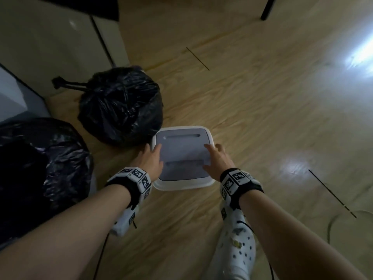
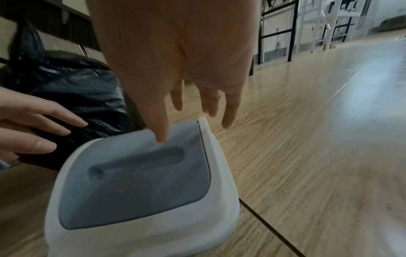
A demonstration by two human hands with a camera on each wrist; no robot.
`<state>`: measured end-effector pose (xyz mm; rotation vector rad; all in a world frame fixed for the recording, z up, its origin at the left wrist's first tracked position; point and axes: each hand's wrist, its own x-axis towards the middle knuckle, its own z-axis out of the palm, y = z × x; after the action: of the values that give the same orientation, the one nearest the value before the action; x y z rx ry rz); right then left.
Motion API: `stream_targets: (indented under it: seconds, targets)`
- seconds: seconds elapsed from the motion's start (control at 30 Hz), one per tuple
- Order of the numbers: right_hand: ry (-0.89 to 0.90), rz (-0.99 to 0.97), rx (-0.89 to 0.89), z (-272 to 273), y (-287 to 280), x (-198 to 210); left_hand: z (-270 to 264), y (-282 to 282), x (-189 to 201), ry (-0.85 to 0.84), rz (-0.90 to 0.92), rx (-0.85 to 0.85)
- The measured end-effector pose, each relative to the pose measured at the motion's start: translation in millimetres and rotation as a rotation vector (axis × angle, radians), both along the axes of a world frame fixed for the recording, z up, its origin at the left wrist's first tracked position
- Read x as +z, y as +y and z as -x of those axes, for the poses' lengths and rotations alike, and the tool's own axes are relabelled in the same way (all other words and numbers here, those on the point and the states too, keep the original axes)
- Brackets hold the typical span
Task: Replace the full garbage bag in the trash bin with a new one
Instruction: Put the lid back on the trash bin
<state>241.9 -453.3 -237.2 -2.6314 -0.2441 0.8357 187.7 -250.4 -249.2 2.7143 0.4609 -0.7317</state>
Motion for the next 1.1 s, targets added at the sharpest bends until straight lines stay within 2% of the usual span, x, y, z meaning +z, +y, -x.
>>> stream_targets:
  seconds: [0.27,0.5,0.6,0.73,0.87,1.1]
  targets:
    - [0.063,-0.032,-0.043,-30.0,6.5,-42.4,-15.7,-1.3,-45.1,-0.028,0.174,0.166]
    - [0.082,-0.046,-0.105,-28.2,8.3,-47.6,-12.2,-1.6,-57.0,-0.137,0.258,0.244]
    - [0.089,-0.054,-0.143,-22.1,4.2,-44.7,-7.6,-5.1,-54.3,-0.126,0.238,0.236]
    - [0.094,-0.067,-0.203,-6.0,-5.6,-32.1,5.7,-17.0,-41.7,-0.109,0.248,0.239]
    - [0.096,-0.044,-0.224,15.0,-20.4,-9.8,23.2,-30.8,-24.8,-0.13,0.359,0.26]
    - [0.022,-0.053,-0.285,53.2,-43.1,62.3,54.7,-47.3,35.0,-0.211,0.455,0.198]
